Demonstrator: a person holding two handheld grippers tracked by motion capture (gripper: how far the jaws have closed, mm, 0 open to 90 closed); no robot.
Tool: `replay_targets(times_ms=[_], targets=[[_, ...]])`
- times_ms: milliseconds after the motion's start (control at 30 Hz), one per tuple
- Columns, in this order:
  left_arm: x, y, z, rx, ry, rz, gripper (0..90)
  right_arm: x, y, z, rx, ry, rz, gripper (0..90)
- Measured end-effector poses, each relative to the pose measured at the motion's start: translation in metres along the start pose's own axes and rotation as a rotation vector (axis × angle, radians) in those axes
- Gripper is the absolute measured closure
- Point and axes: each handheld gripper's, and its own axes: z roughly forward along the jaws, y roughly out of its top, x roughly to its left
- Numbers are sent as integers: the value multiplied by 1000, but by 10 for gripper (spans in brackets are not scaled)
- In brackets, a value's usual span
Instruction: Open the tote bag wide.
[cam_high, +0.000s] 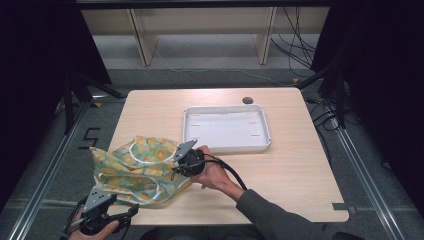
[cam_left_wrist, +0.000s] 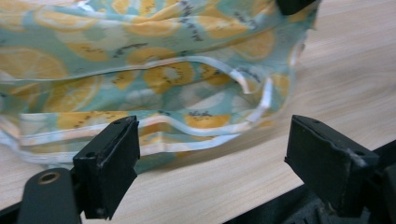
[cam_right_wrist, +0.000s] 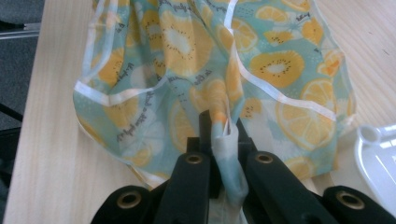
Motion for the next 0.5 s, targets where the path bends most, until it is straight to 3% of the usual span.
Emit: replay_targets(times_ms=[33, 67, 100, 300, 500], targets=[[0, 0, 0, 0, 2, -2, 169, 3, -2, -3, 5, -1, 38, 900], [0, 0, 0, 0, 2, -2, 169, 0, -4, -8, 2, -6, 5, 900], [0, 0, 0, 2, 4, -4, 169, 0, -6, -12, 2, -15, 3, 900], [0, 0, 0, -2, 4, -3, 169, 0, -25, -36, 21, -18, 28, 900], [0, 1, 0, -1, 7, -4, 169, -1, -61, -70, 41, -32, 56, 900]])
